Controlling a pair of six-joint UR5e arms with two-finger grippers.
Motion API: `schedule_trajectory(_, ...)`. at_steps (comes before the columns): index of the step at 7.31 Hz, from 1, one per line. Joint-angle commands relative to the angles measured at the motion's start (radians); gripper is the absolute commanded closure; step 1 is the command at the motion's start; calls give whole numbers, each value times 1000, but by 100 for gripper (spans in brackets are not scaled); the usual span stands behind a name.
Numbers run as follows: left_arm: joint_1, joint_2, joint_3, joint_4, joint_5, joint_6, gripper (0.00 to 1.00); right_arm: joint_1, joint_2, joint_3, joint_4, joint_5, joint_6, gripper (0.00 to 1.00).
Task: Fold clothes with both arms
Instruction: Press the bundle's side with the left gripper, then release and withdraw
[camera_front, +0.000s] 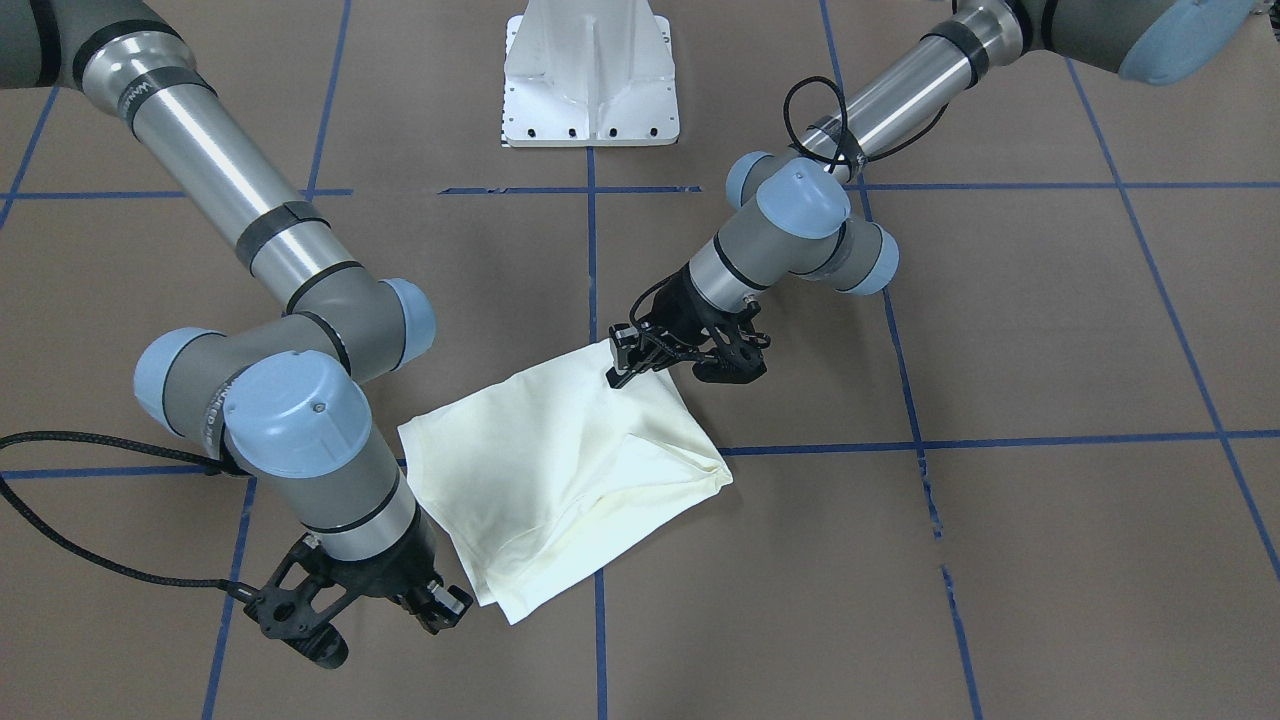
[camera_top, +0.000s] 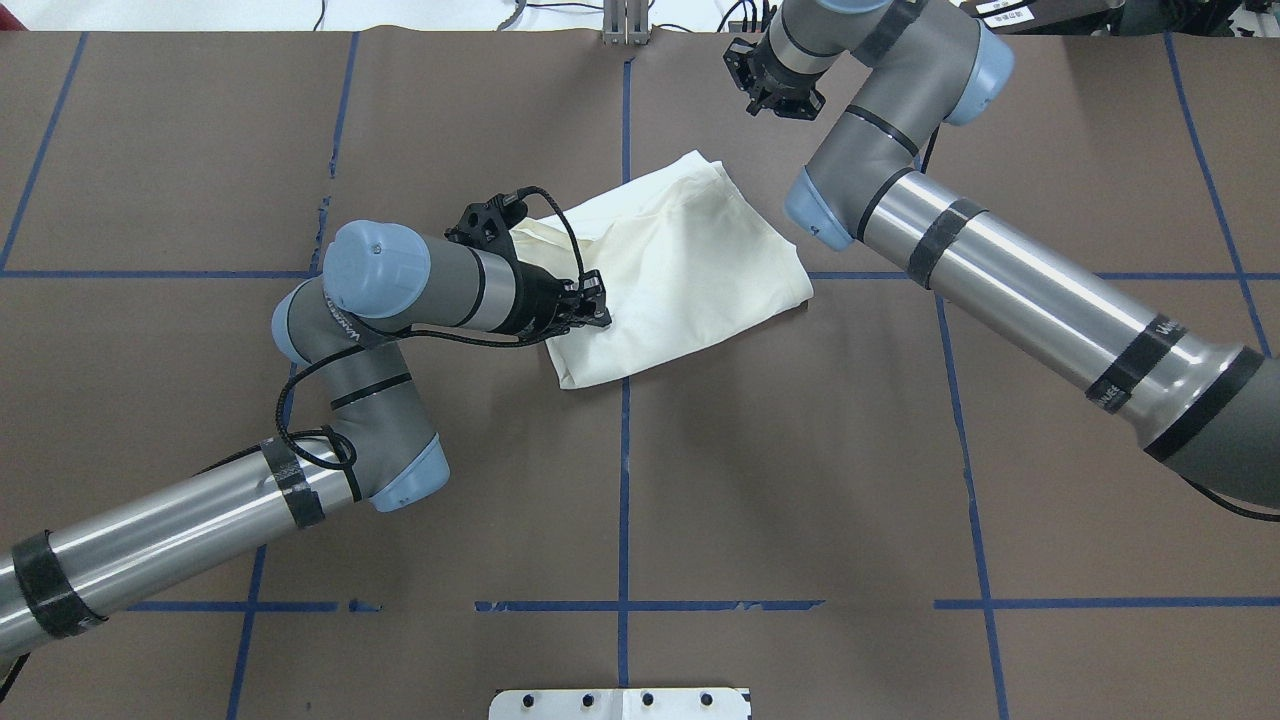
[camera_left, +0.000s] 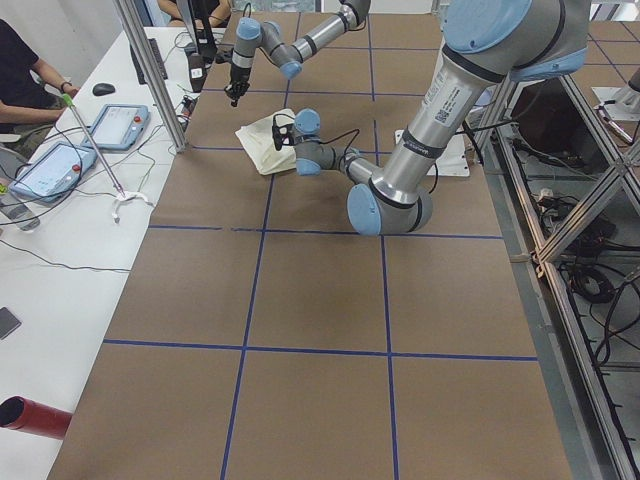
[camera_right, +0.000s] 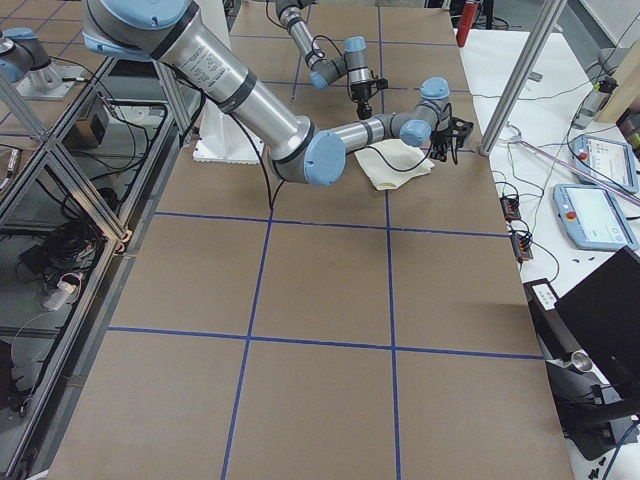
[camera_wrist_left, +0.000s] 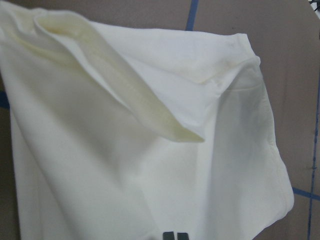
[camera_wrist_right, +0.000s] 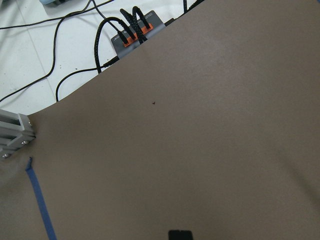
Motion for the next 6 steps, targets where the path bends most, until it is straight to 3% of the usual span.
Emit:
schedule_trajectory(1, 3, 20, 6, 3, 2, 19, 100, 11, -20, 20, -1, 15, -11, 100)
schedule_trajectory(6, -4, 148, -116, 15, -45, 22, 100, 32, -27, 27, -4, 55, -23, 100)
